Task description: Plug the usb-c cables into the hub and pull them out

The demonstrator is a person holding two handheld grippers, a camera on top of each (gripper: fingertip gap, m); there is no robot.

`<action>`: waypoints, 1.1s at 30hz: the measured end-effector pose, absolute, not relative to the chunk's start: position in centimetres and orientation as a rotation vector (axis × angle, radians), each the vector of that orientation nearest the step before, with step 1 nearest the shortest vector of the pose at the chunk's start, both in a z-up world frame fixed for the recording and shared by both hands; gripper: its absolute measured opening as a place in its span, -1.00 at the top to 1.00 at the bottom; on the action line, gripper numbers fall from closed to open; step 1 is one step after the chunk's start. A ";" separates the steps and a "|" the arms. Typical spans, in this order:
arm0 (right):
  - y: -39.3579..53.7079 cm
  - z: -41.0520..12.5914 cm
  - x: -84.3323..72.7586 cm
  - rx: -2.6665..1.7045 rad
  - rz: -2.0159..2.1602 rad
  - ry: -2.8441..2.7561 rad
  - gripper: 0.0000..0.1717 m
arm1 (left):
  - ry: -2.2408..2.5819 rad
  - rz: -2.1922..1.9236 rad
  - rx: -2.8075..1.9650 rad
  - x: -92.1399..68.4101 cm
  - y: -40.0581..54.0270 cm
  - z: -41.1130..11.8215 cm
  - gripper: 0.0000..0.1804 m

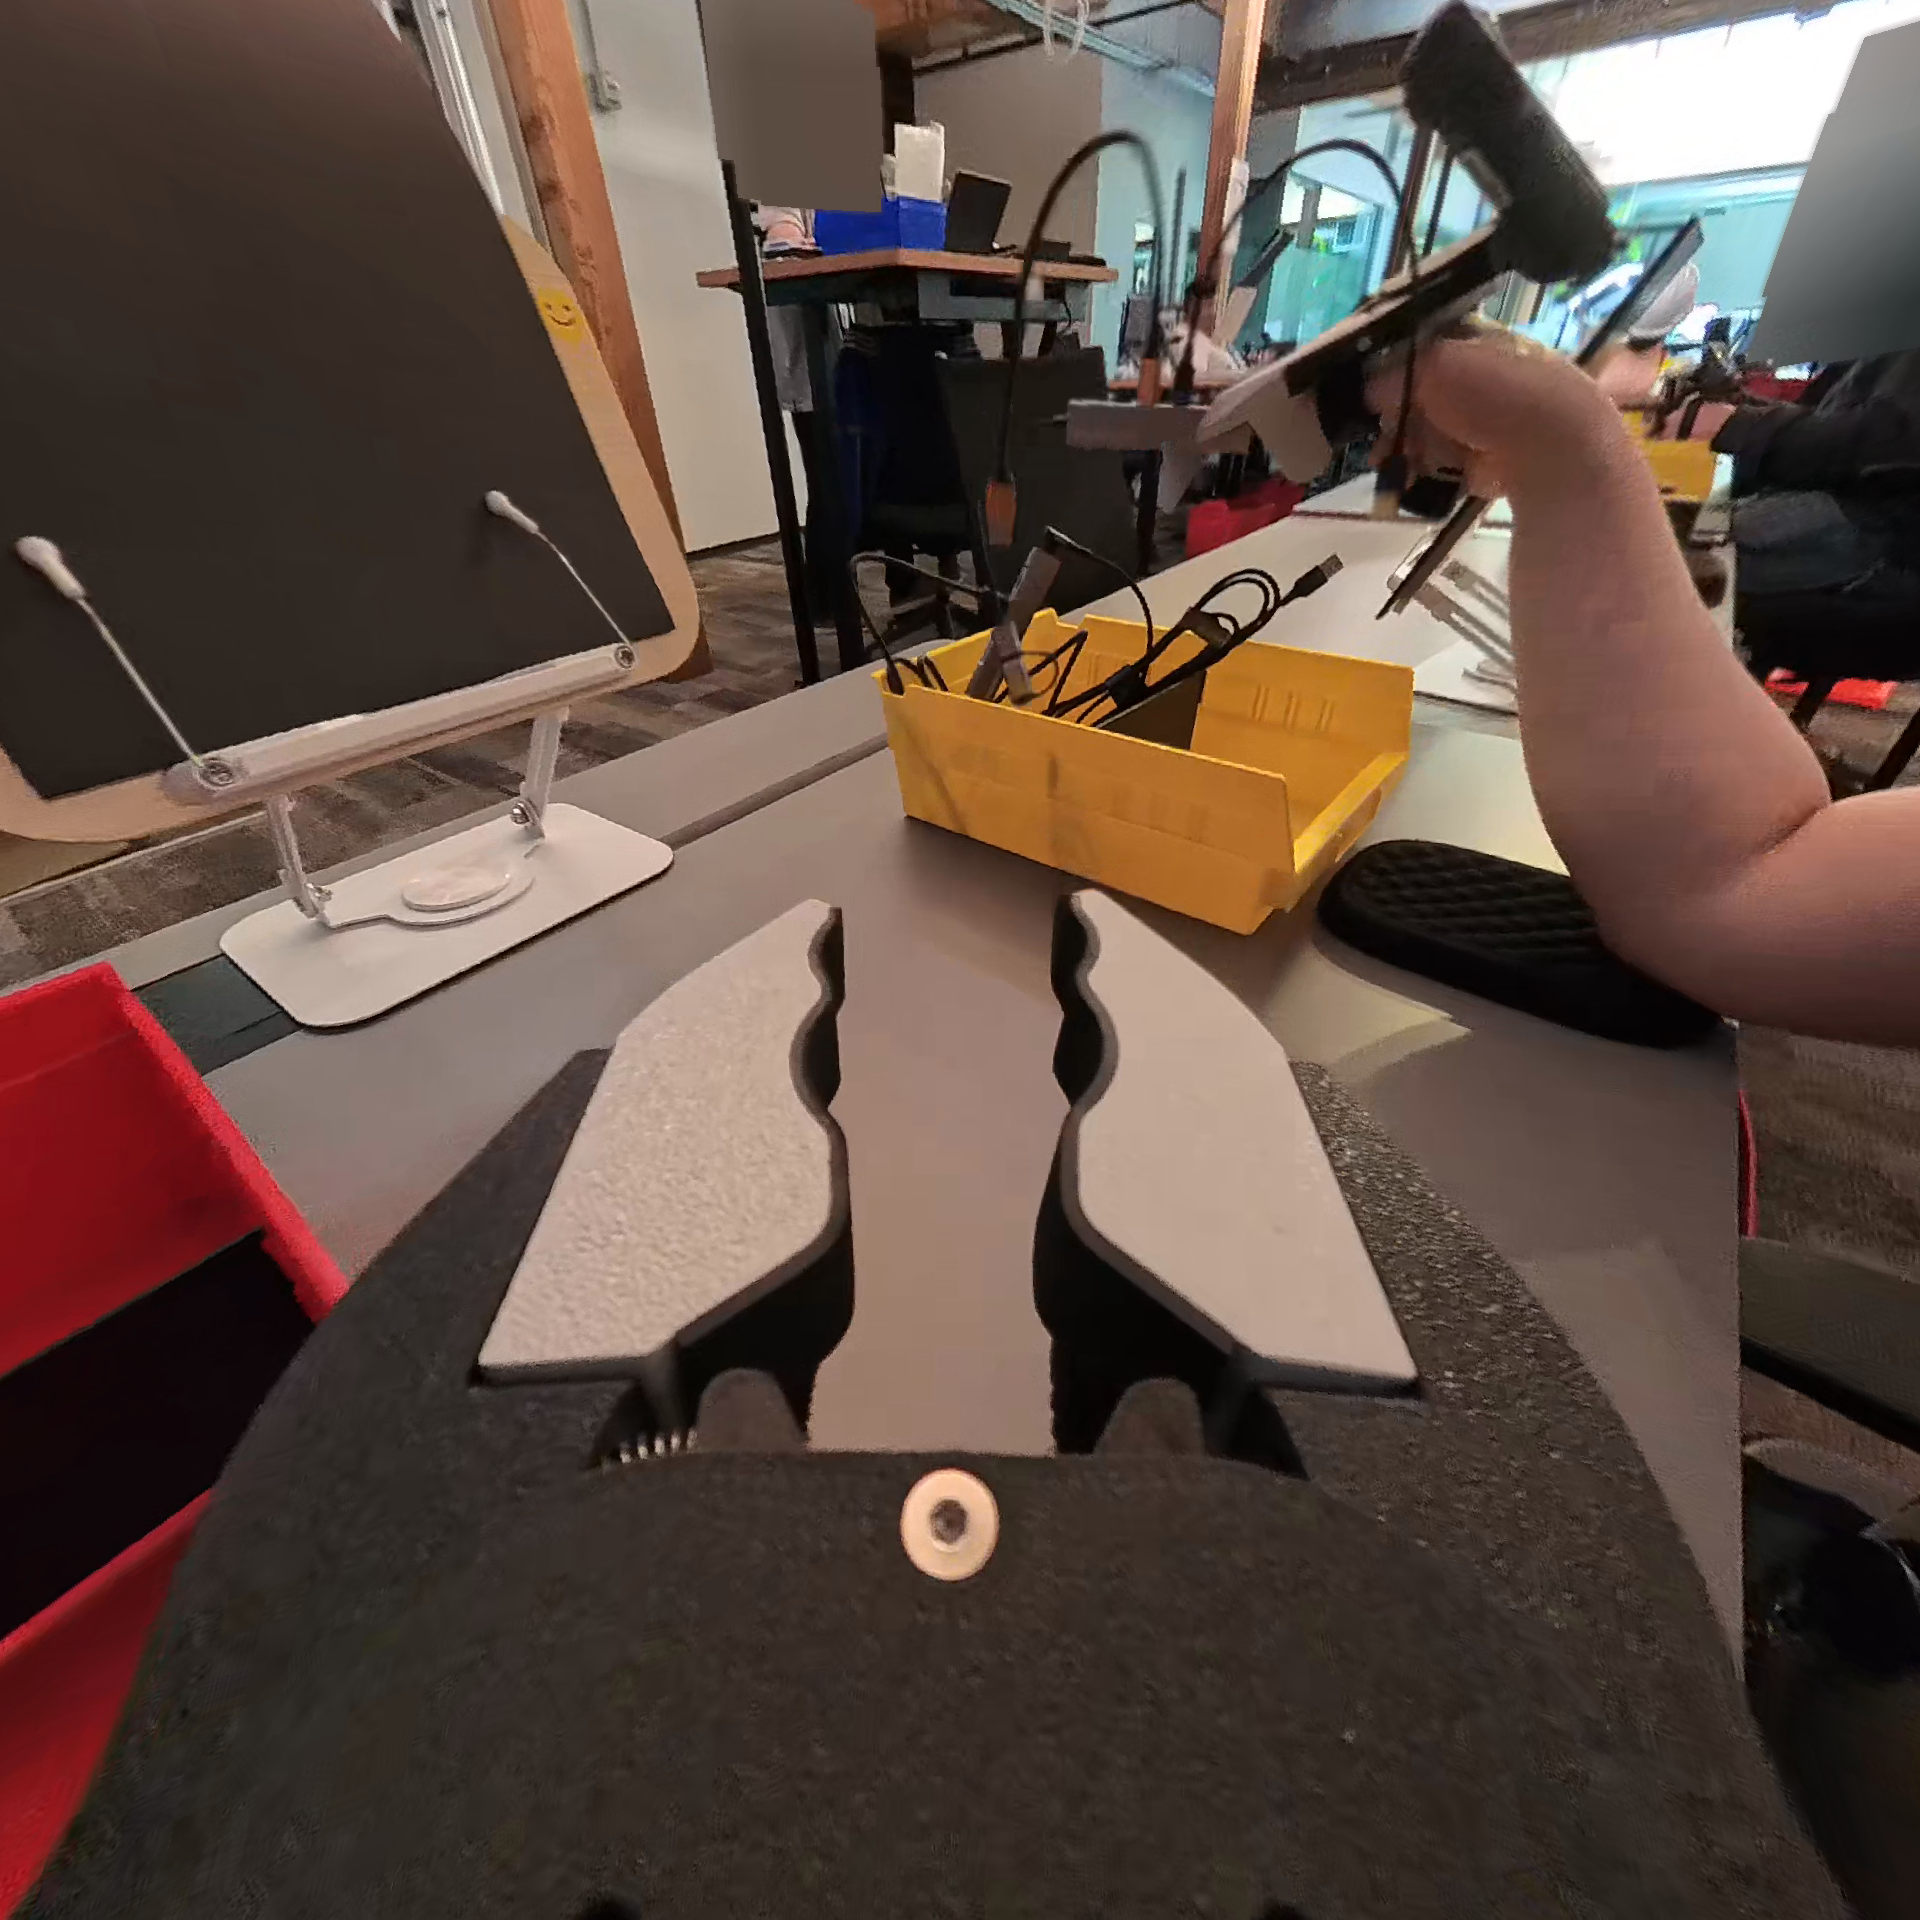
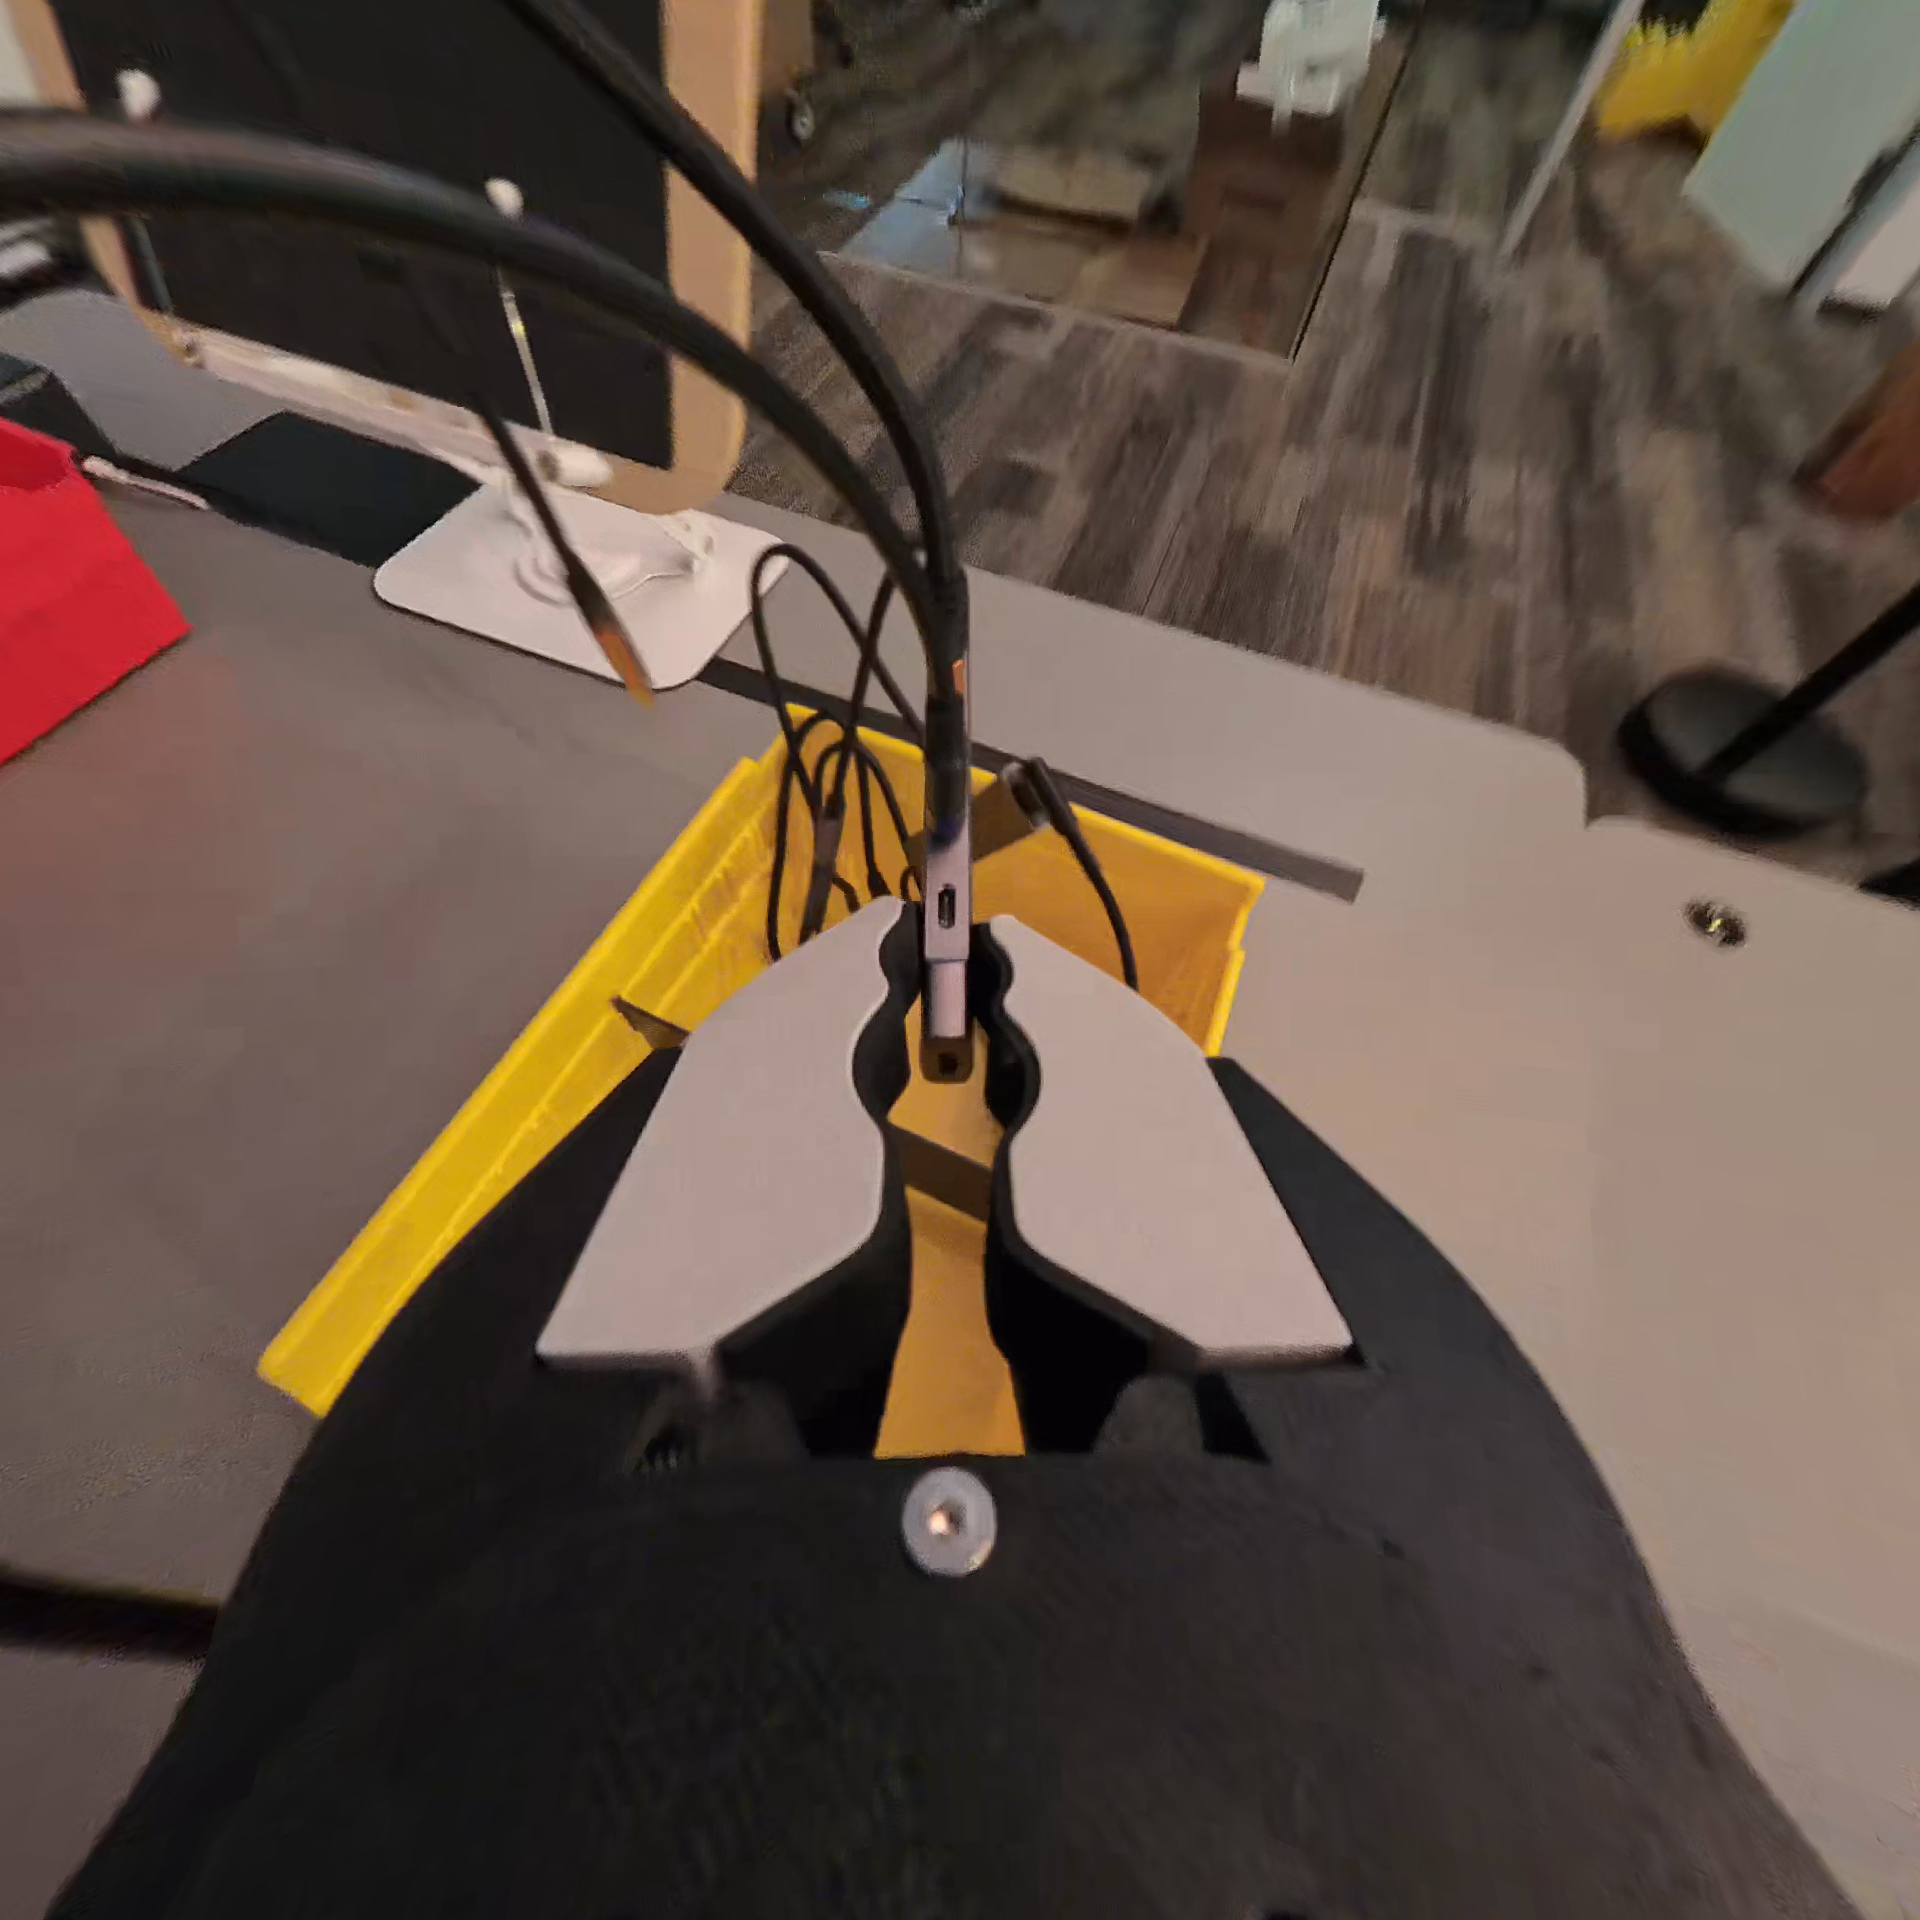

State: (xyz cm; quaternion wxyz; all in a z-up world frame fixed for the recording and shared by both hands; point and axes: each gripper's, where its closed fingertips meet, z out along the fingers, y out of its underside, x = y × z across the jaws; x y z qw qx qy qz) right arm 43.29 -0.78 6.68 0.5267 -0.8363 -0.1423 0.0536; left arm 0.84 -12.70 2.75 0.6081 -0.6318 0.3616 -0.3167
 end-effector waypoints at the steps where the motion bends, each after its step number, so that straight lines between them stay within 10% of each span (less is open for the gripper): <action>1: -0.3 6.2 44.0 -2.011 0.152 -0.294 0.90 | 0.851 -0.723 -1.466 1.1 -12.7 2.6 0.58; 33: 3.0 -8.0 43.4 -2.539 0.479 -0.138 0.86 | 0.993 -0.686 -1.559 3.4 -13.0 -0.4 0.59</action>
